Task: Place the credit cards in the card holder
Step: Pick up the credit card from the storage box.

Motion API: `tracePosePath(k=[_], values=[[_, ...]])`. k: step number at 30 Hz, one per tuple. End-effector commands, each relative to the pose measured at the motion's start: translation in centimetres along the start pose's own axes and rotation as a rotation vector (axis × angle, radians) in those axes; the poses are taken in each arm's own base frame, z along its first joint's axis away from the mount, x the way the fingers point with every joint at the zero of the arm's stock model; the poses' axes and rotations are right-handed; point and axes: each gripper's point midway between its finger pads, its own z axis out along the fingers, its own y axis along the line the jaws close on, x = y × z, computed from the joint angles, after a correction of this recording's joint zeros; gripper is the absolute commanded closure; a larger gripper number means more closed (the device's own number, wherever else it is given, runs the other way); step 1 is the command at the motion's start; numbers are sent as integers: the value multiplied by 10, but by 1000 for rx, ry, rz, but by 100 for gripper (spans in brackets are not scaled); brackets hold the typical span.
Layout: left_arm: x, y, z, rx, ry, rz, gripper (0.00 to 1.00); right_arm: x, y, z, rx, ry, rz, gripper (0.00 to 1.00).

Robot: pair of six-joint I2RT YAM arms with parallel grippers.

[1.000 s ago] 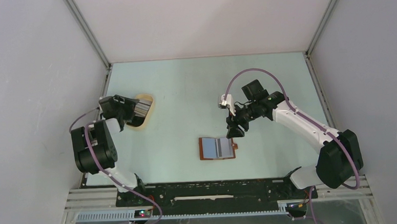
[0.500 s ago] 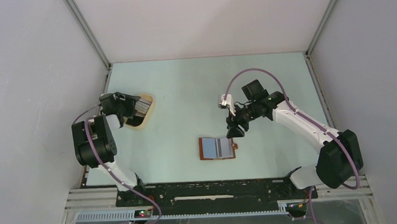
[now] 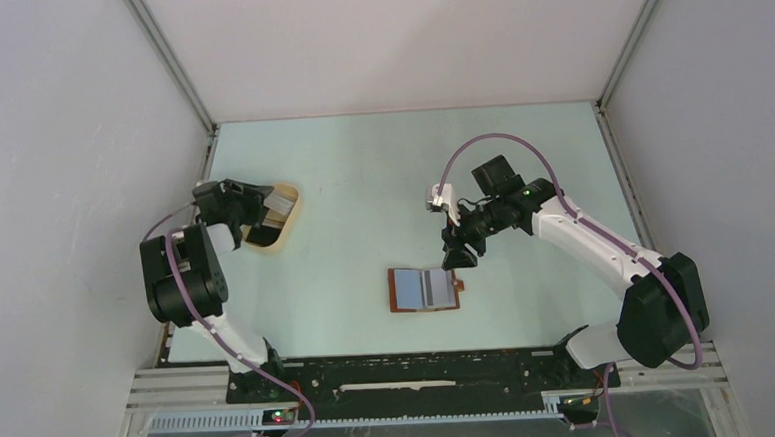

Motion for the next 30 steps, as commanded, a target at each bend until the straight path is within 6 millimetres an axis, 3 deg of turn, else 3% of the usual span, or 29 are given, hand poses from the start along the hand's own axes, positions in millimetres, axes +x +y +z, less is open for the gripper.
tracePosePath(k=[1, 13, 30], values=[[-11, -33, -16, 104, -42, 34, 40, -18, -1, -10, 17, -38, -49, 43], [-7, -25, -18, 85, -41, 32, 47, -18, -1, -10, 16, -39, -49, 43], [-8, -8, -26, 38, -67, 25, 68, -19, 1, -11, 12, -42, -53, 42]])
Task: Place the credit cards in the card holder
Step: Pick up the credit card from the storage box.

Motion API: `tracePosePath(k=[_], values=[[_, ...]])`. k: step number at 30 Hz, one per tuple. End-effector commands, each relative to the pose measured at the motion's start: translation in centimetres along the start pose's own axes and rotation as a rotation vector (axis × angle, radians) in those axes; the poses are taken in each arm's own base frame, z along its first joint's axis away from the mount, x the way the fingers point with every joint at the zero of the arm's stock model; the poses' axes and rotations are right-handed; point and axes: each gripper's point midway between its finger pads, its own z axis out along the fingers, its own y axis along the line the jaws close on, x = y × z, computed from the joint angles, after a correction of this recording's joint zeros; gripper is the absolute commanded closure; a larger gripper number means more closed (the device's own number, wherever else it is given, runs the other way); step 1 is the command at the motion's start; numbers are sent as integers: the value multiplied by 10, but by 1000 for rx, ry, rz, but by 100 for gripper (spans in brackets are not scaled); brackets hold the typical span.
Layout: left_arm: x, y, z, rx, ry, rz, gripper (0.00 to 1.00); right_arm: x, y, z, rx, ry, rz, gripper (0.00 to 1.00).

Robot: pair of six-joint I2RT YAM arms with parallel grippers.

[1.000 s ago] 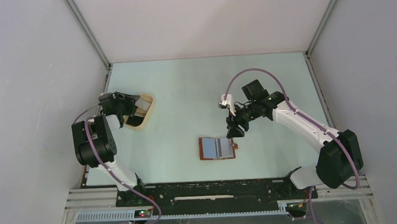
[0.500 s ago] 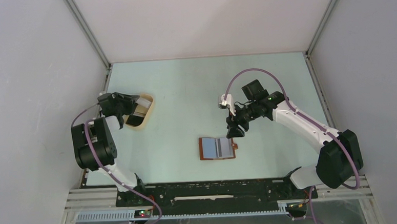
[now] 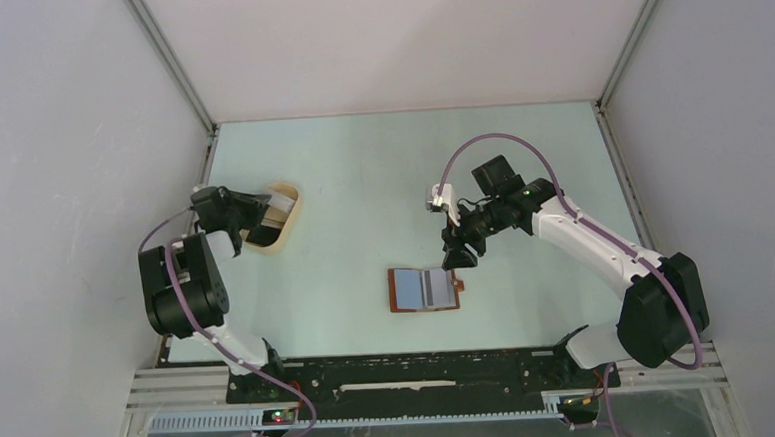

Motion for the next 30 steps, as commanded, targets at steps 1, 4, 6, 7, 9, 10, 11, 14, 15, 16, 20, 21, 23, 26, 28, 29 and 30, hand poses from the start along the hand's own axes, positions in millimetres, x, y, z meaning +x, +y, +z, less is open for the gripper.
tracePosePath(k=[1, 4, 6, 7, 9, 10, 11, 14, 15, 16, 20, 21, 23, 26, 28, 29, 30], values=[[-8, -9, -9, 31, -37, 22, 70, -19, 1, -11, 12, -42, -50, 42], [-9, -7, -9, 28, -37, 18, 76, -19, 1, -11, 10, -41, -50, 42], [-8, -6, -9, 25, -35, 16, 79, -18, 1, -11, 10, -41, -49, 42], [-9, -6, -9, 26, -37, 16, 79, -19, 1, -11, 11, -42, -49, 42], [-9, -4, -11, 24, -38, 17, 83, -18, 1, -11, 10, -41, -48, 42], [-8, -3, -12, 19, -38, 17, 85, -18, 1, -11, 10, -42, -50, 42], [-8, -3, -13, 18, -38, 16, 87, -18, 1, -11, 10, -41, -49, 42], [-7, 3, -16, -4, -32, 10, 91, -18, 2, -11, 8, -41, -49, 42], [-6, 6, -17, -10, -30, 6, 93, -18, 2, -11, 8, -42, -49, 42], [-6, 8, -18, -15, -31, 2, 94, -18, 2, -11, 9, -42, -50, 42], [-6, 13, -24, -17, -31, -6, 100, -19, 3, -12, 8, -46, -51, 42], [-6, 14, -25, -17, -30, -7, 100, -20, 3, -12, 8, -46, -51, 43], [-6, 16, -28, -17, -31, -12, 100, -19, 3, -12, 8, -46, -51, 42], [-5, 18, -34, -16, -36, -9, 100, -20, 4, -12, 6, -48, -52, 42], [-5, 20, -39, -9, -38, -18, 100, -20, 5, -12, 3, -49, -51, 42], [-5, 21, -42, -4, -39, -20, 100, -21, 5, -12, 2, -51, -52, 42], [-5, 20, -45, 1, -42, -20, 100, -21, 5, -12, 0, -51, -53, 42]])
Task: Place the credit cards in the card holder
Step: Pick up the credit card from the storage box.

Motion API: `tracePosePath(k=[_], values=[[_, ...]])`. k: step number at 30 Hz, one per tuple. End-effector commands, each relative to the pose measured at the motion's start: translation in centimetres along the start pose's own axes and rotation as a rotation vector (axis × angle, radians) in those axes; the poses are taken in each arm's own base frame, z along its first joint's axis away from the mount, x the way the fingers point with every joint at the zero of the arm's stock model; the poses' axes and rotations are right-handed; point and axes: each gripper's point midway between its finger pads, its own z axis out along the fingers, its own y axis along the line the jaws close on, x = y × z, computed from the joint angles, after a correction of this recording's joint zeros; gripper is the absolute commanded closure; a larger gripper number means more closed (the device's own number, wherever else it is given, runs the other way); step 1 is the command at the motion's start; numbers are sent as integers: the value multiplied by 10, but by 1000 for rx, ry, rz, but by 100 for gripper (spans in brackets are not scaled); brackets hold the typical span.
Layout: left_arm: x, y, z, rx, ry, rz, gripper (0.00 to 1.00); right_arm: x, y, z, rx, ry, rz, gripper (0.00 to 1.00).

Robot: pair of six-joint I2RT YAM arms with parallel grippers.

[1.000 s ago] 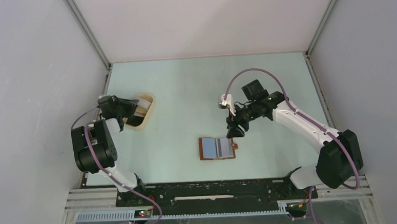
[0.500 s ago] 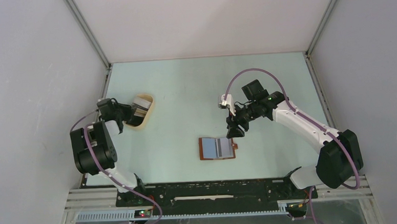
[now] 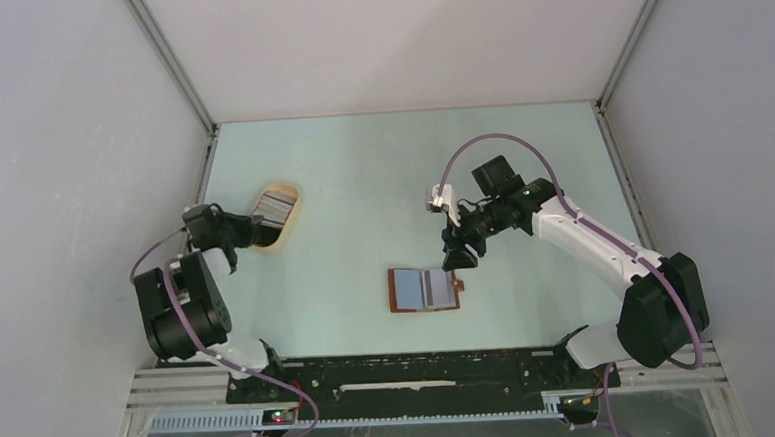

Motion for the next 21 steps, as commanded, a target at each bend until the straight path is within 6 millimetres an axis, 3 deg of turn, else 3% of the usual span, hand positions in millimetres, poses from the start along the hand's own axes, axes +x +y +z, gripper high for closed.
tracePosePath(k=[1, 8, 14, 18, 21], values=[[-2, -10, -19, 67, -13, 20, 100, -21, 4, -12, 4, -54, -59, 42], [3, -14, -46, 110, -30, 40, 100, -22, 8, -13, -10, -59, -69, 42], [14, -35, -84, 221, -51, 118, 100, -26, 16, -16, -31, -76, -94, 42], [22, -55, -106, 310, -51, 179, 100, -28, 21, -18, -49, -89, -111, 43], [43, -85, -123, 442, -13, 263, 100, -32, 28, -20, -66, -104, -127, 42]])
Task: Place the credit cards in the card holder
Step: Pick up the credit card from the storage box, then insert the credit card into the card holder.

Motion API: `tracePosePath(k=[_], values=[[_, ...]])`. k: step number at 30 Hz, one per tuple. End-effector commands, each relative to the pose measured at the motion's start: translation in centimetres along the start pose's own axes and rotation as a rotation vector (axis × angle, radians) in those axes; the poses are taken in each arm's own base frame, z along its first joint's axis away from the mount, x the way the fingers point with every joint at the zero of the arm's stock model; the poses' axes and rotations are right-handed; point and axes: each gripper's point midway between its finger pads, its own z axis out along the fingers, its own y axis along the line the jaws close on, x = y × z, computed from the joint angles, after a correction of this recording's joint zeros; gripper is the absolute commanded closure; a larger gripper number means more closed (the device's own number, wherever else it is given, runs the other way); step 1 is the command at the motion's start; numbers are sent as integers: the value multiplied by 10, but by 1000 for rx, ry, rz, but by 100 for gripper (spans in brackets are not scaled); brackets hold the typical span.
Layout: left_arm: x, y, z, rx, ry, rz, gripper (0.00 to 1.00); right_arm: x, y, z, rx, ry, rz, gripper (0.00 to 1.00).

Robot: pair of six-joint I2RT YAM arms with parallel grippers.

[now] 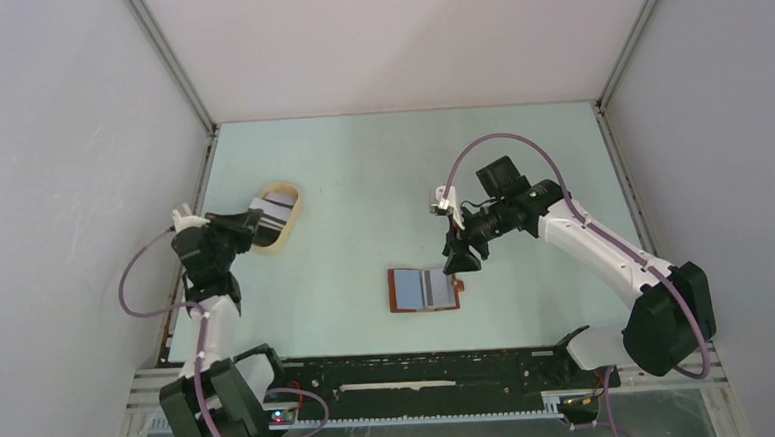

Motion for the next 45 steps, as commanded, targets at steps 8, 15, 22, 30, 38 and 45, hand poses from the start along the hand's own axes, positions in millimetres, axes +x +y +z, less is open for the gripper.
tracePosePath(k=[8, 15, 22, 30, 38, 45], values=[[117, -151, -50, 683, 319, 372, 100, -59, 36, -41, -14, -211, -126, 42], [198, -200, -105, 1059, 455, 539, 100, -71, 62, -65, -133, -342, -65, 29], [249, -217, -136, 1287, 533, 572, 100, -63, 45, -58, -155, -342, 36, 29], [281, -216, -140, 1367, 622, 489, 100, -60, 19, -38, -150, -335, 180, 39], [288, -212, -137, 1346, 629, 492, 100, -58, 14, -20, -146, -295, 191, 46], [298, -211, -135, 1341, 660, 485, 100, -61, 17, -18, -176, -304, 192, 58]])
